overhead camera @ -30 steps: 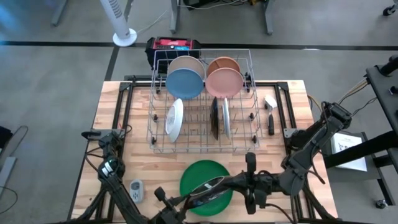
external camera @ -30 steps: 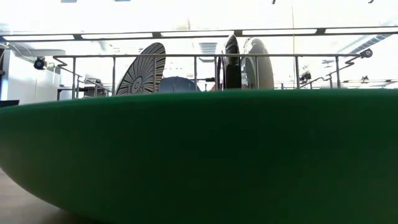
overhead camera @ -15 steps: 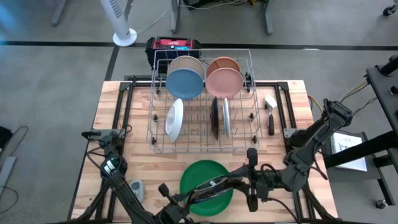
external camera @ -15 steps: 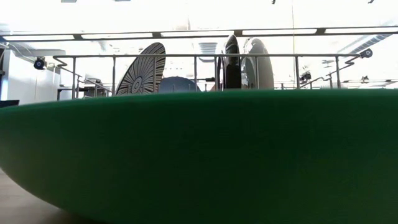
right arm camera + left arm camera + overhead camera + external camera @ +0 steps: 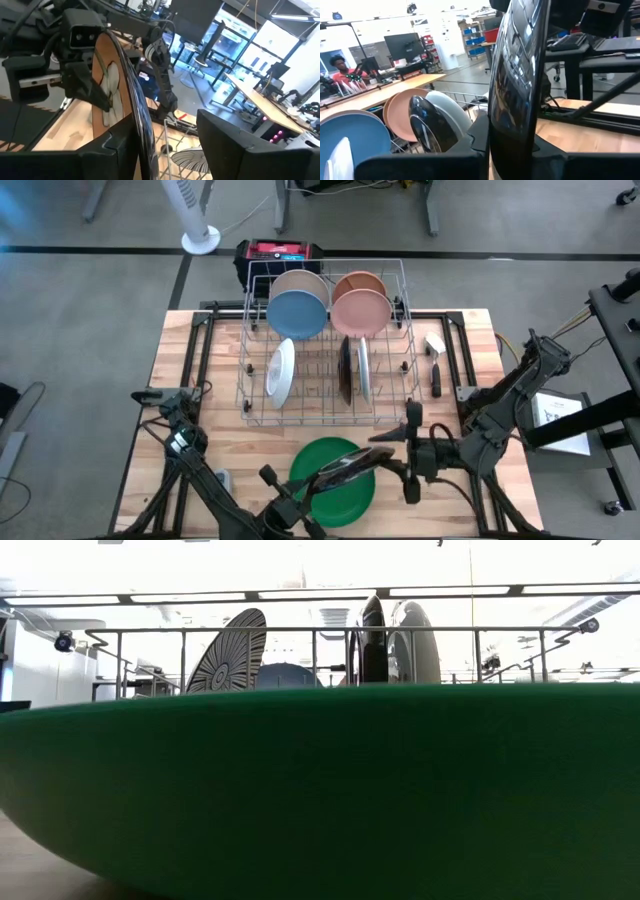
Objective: Sort dishes
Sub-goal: Put the orange flower patterned plate into the dish rack
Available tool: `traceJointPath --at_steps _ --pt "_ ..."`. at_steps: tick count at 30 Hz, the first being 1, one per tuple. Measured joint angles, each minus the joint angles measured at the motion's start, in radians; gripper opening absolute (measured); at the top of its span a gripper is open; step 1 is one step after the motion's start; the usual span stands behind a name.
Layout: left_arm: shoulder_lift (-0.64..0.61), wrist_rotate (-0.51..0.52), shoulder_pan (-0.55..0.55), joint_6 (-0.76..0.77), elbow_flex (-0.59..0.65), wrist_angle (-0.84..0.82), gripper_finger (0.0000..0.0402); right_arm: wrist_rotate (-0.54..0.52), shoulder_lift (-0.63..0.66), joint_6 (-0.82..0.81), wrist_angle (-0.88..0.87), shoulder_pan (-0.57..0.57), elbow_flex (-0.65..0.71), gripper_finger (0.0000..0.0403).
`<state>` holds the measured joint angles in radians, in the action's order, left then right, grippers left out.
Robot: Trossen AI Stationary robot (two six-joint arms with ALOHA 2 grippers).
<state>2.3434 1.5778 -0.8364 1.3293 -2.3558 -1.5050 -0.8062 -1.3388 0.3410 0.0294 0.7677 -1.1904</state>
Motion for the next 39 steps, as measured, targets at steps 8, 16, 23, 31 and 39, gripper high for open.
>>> traceJointPath --at_steps 8,16,23,31,39 --pt "-0.021 0.001 0.016 0.004 0.000 -0.018 0.0015 -0.028 0.045 0.005 -0.009 0.001 0.000 0.0181" --pt "-0.061 -0.006 0.033 0.002 0.000 -0.066 0.0013 -0.129 0.055 -0.011 -0.086 0.002 -0.036 0.0181" --pt "-0.129 -0.010 0.036 -0.114 0.000 -0.067 0.0013 -0.169 0.056 -0.082 -0.195 0.003 -0.112 0.0181" --pt "-0.182 -0.017 0.034 -0.172 0.002 -0.068 0.0013 -0.178 0.071 -0.108 -0.260 0.003 -0.205 0.0181" --pt "-0.227 -0.025 0.037 -0.239 0.004 -0.068 0.0012 -0.173 0.111 -0.135 -0.298 0.001 -0.224 0.0181"
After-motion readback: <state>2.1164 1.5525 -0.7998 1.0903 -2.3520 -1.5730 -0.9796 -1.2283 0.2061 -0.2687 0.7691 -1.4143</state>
